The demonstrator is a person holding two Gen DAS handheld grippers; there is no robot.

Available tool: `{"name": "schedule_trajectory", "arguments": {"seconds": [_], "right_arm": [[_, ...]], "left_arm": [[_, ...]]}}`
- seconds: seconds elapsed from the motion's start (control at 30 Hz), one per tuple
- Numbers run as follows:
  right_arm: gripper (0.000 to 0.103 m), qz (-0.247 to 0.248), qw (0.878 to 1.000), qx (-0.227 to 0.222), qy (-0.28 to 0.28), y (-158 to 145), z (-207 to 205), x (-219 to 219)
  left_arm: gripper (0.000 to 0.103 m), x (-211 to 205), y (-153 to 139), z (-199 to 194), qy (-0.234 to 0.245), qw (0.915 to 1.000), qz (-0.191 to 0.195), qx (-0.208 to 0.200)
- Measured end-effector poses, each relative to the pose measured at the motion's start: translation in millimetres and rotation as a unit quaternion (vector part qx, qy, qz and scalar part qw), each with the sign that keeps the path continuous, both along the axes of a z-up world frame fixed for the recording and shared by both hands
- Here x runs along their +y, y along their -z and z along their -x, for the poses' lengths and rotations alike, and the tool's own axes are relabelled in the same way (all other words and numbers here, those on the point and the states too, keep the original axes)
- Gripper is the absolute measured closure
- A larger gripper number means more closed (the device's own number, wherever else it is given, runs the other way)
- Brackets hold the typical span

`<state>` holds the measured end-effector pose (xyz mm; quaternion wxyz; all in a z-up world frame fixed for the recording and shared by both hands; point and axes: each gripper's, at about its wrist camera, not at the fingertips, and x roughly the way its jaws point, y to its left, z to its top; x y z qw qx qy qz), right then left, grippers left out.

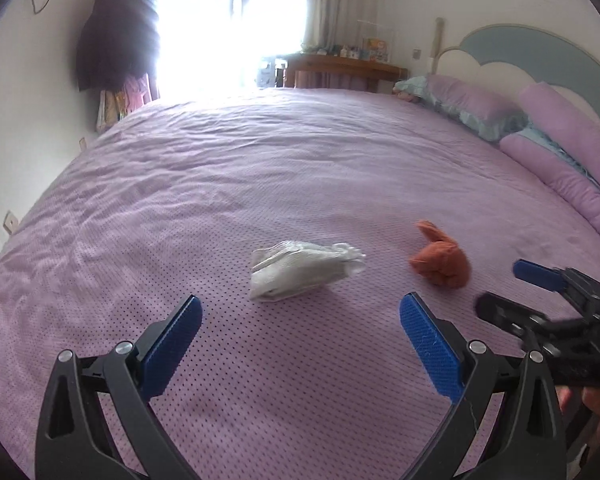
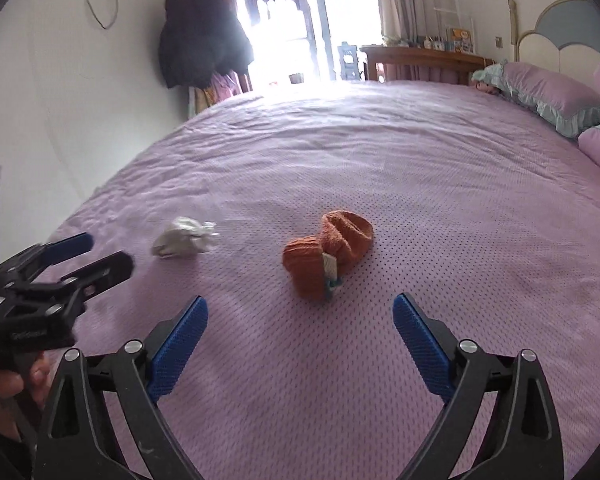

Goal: Collect trash
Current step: 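Grasp the white tissue with the left gripper while the right gripper grasps the orange socks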

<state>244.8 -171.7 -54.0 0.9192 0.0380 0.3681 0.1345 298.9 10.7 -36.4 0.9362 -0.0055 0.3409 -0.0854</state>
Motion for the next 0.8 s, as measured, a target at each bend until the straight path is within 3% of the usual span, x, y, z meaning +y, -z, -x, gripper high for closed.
{"name": "schedule_trajectory", "arguments": {"seconds": [0.03,0.27,0.37,0.43,0.5,0.8], "right_arm": [[0.02,0.002,1.0,0.007,0.005,5,-11,1],[0.023,-0.01,0.999,0.026,0.022,19,-53,8],[0.034,0.004,0.999,0.034,0.033,20,-61,10],[0.053,0.006,0.999,0.041,0.029,22,-61,11],[0.061,-0.001,0.999,0.042,0.016,22,-60,12],[0.063,-0.038,0.998,0.023,-0.04,6,-33,15]], "left_arm": [[0.004,3,4,-3,-0.001,1.0,0.007,0.006],[0.004,10,13,-12,-0.005,0.9999,0.008,0.012],[0.004,11,14,-17,-0.006,0.9999,0.008,0.01],[0.004,11,16,-21,-0.004,0.9998,0.012,0.013],[0.004,10,19,-25,-0.001,0.9997,0.015,0.019],[0.004,2,22,-49,0.014,0.9986,-0.05,0.01]]}}
